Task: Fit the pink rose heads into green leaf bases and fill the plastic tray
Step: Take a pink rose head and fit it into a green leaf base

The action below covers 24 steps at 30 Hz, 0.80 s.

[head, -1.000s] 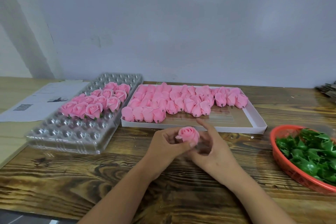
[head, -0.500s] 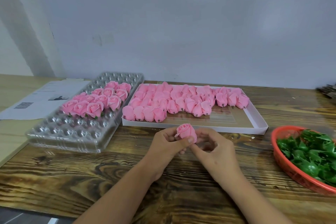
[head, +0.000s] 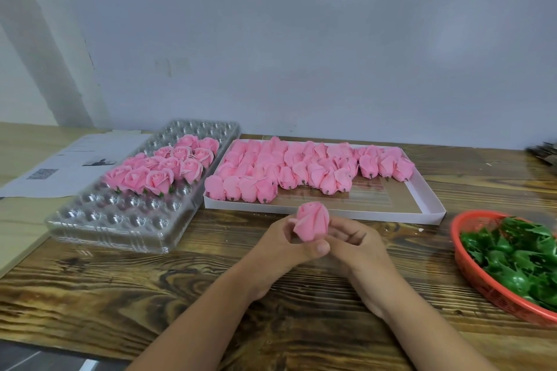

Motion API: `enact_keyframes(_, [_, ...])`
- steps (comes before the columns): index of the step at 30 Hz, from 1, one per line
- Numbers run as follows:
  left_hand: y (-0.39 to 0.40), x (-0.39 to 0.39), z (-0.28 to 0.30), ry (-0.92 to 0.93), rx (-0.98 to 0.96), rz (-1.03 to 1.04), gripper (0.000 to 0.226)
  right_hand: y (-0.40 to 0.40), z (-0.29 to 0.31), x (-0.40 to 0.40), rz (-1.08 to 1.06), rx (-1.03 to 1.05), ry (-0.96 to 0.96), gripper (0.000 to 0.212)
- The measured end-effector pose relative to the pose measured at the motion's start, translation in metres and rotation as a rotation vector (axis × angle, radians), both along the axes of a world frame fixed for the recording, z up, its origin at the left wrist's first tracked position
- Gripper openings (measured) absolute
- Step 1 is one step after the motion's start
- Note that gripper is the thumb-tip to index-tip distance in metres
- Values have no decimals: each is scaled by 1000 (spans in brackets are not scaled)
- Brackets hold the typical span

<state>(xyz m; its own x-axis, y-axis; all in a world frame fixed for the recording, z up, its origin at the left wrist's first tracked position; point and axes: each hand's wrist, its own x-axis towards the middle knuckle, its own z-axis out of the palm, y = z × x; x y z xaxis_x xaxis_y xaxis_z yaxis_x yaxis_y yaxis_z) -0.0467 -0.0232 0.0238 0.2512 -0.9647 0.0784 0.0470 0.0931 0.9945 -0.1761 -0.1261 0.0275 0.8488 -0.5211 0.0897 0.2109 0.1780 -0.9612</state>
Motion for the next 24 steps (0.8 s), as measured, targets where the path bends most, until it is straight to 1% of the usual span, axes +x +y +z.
enact_keyframes(2, [1,-2,3,-16,-17,-98,67,1,1,0,156,79,-10,40])
enact_keyframes(5, [3,-1,7,87,21,-111,77,0,1,0,246,176,22,44])
enact_keyframes(6, [3,0,7,110,23,-118,74,-1,0,0,266,204,34,44])
enact_keyframes(8, [4,1,8,136,14,-126,57,-2,-1,-1,330,263,39,39])
enact_keyframes(12, [6,-3,9,166,0,-139,31,-2,-5,0,424,362,27,37])
enact_keyframes(13, [6,-4,10,167,1,-125,28,-1,-5,1,419,366,29,37])
enact_keyframes(14, [6,-6,10,168,-1,-101,32,-1,-6,1,401,350,30,36])
enact_keyframes(16, [5,-7,10,175,7,-18,43,1,-8,3,334,255,20,33])
enact_keyframes(17, [4,-8,10,167,16,36,43,4,-8,4,276,167,18,31])
enact_keyframes(18, [2,-8,10,160,23,92,38,8,-9,6,187,36,31,29])
enact_keyframes(20, [0,-10,7,178,24,176,31,17,-15,9,-67,-315,122,32])
enact_keyframes(22, [-2,-13,5,211,13,223,31,25,-17,11,-282,-616,230,29])
enact_keyframes(24, [-4,-16,5,228,-3,258,29,28,-17,12,-402,-764,249,24])
